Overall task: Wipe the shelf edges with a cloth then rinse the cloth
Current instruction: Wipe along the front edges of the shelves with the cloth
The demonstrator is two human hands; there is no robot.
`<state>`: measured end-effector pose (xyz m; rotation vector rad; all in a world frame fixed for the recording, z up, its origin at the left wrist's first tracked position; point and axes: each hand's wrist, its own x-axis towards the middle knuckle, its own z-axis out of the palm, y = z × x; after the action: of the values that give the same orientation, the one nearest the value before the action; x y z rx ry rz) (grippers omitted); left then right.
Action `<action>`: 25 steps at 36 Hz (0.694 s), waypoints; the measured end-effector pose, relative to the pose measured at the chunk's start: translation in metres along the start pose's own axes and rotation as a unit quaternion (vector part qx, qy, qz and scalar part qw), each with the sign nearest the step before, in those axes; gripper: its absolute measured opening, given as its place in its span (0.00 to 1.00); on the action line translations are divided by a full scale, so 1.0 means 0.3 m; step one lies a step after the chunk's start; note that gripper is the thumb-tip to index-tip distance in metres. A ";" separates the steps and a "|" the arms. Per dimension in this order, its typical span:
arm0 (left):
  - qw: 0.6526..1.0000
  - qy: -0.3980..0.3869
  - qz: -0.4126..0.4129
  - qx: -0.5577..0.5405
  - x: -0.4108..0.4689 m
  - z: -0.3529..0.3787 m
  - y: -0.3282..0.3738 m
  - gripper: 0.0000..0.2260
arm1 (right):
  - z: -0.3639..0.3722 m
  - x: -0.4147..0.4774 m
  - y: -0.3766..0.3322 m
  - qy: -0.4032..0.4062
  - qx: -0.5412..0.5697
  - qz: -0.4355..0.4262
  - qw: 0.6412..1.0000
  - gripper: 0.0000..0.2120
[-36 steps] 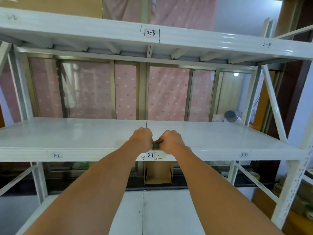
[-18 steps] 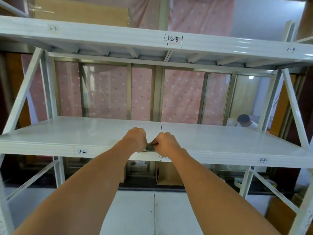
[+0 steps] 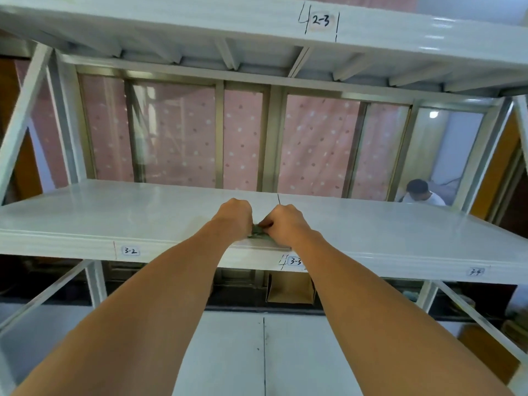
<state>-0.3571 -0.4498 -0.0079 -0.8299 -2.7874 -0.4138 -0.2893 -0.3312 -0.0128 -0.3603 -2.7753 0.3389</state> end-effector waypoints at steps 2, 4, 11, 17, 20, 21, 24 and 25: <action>1.000 -0.002 0.002 0.007 0.030 0.006 -0.003 0.07 | 0.007 0.033 0.014 -0.004 -0.005 -0.001 1.000 0.13; 1.000 -0.005 0.006 0.011 0.070 0.014 -0.009 0.07 | 0.014 0.071 0.021 -0.008 -0.010 -0.001 1.000 0.13; 1.000 0.002 0.019 0.014 0.226 0.057 -0.015 0.08 | 0.055 0.233 0.068 -0.003 -0.008 0.011 1.000 0.12; 1.000 0.007 0.010 0.009 0.402 0.103 -0.060 0.07 | 0.116 0.392 0.099 0.000 -0.011 0.005 1.000 0.14; 1.000 0.011 0.008 0.006 0.508 0.136 -0.057 0.06 | 0.132 0.484 0.137 -0.003 -0.021 0.004 1.000 0.15; 1.000 0.009 0.009 0.006 0.540 0.144 -0.053 0.05 | 0.133 0.512 0.153 -0.003 -0.030 -0.001 1.000 0.16; 1.000 0.006 0.013 0.007 0.644 0.176 -0.044 0.04 | 0.141 0.601 0.199 -0.003 -0.045 0.000 0.999 0.16; 1.000 0.007 0.013 0.006 0.677 0.187 -0.044 0.05 | 0.146 0.633 0.213 -0.002 -0.047 0.004 0.999 0.15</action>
<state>-0.5376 -0.3403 -0.0082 -0.8563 -2.7617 -0.3977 -0.4650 -0.2257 -0.0168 -0.3927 -2.8016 0.2124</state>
